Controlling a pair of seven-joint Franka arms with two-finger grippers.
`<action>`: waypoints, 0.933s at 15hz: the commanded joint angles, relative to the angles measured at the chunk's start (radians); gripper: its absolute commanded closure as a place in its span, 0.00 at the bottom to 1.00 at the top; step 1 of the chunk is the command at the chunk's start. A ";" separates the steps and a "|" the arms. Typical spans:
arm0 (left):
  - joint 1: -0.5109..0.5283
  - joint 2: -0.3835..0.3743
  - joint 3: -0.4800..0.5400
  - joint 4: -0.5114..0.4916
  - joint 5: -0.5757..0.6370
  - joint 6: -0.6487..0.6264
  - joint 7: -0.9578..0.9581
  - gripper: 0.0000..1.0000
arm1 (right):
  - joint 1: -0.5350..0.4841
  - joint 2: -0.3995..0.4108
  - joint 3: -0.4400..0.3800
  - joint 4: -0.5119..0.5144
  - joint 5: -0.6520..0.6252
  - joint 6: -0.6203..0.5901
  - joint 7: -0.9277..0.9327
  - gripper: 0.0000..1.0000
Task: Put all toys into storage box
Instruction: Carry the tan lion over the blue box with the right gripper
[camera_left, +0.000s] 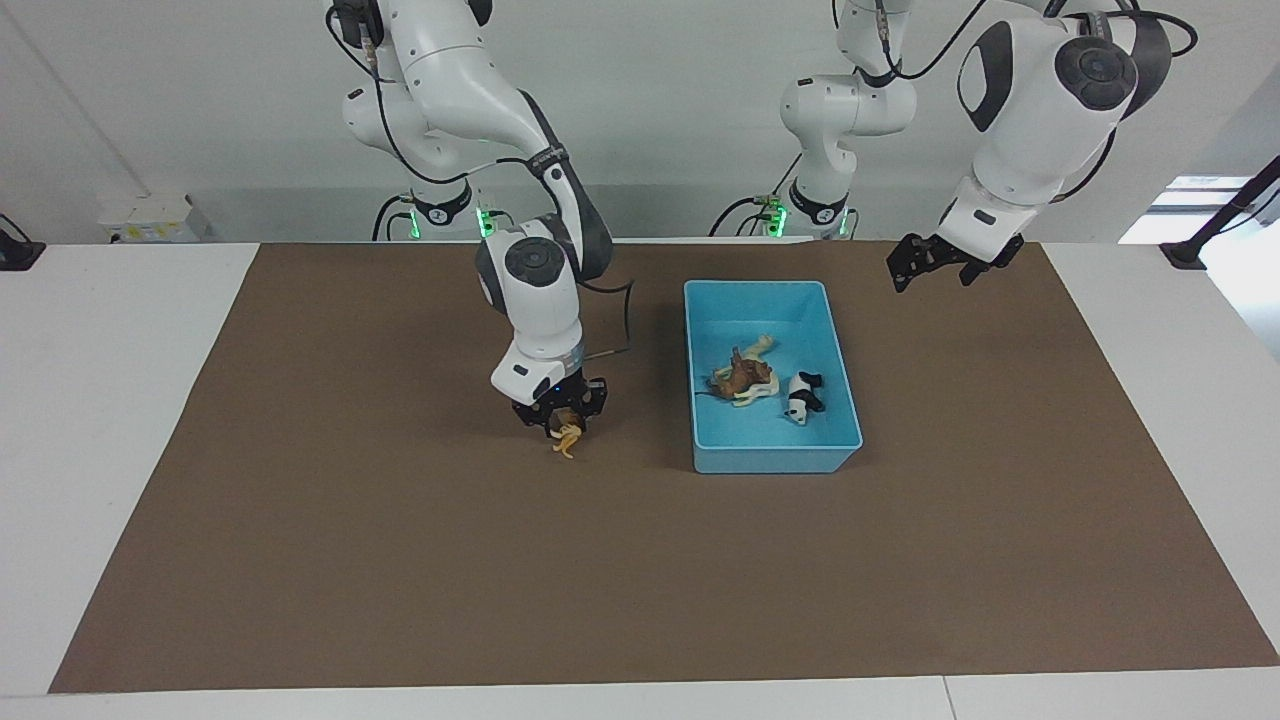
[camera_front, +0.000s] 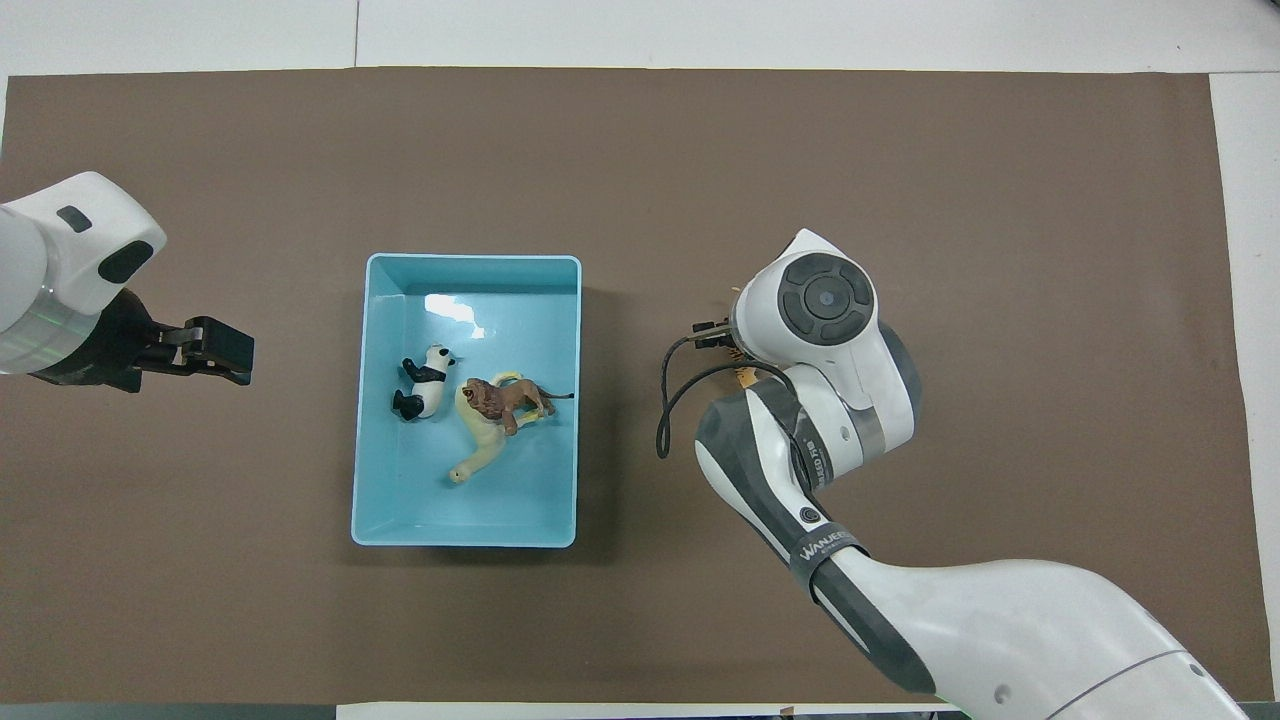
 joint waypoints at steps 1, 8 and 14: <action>0.019 0.045 -0.007 0.056 0.015 -0.037 0.060 0.00 | 0.046 0.071 0.019 0.367 0.011 -0.280 0.181 1.00; 0.084 0.048 -0.030 0.082 0.003 -0.086 0.068 0.00 | 0.216 0.130 0.028 0.305 0.189 0.093 0.300 1.00; 0.069 0.044 -0.043 0.071 0.004 -0.023 0.066 0.00 | 0.269 0.127 0.024 0.381 0.238 -0.034 0.654 0.00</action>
